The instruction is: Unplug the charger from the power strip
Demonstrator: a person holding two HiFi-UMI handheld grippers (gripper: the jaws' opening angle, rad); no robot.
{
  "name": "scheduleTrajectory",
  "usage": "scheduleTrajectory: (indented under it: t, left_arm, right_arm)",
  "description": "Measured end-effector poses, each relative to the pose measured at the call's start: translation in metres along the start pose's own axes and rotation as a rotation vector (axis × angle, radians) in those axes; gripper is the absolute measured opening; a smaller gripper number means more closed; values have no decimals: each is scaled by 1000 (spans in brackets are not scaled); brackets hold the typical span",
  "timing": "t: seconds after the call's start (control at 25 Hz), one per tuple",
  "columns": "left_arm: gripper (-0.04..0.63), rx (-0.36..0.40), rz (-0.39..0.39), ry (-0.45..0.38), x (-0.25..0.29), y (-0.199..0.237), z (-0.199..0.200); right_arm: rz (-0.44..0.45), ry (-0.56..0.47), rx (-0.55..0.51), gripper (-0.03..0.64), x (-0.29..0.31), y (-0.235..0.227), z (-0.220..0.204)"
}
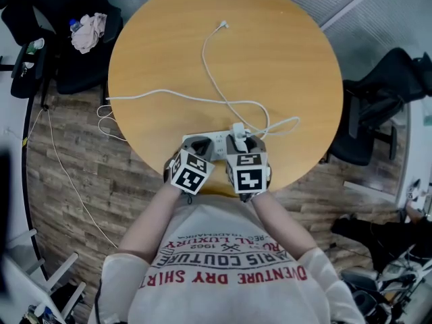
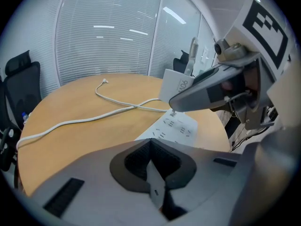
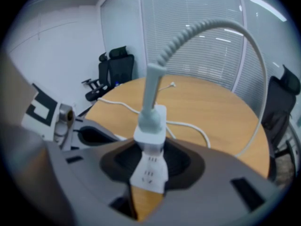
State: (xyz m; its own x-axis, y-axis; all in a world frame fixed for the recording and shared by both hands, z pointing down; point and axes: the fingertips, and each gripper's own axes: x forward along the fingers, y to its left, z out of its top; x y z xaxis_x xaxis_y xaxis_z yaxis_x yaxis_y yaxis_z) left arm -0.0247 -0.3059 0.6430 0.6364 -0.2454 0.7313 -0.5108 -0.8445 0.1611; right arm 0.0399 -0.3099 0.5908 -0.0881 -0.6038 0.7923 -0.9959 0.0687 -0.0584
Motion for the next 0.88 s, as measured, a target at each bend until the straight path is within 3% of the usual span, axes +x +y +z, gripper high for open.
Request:
scheduleTrajectory:
  t: [0.16, 0.28, 0.44, 0.88]
  left_arm:
    - [34, 24, 53, -44, -1, 0, 2]
    - [34, 64, 41, -61, -2, -7, 2]
    - [34, 32, 29, -105, -20, -8, 12]
    - [34, 75, 185, -525, -144, 20, 134]
  right_arm:
    - [30, -75, -28, 156, -18, -5, 11]
    - [27, -125, -46, 156, -33, -12, 20]
    - [29, -162, -18, 156, -51, -16, 29]
    - [136, -361, 4, 156, -89, 2, 68]
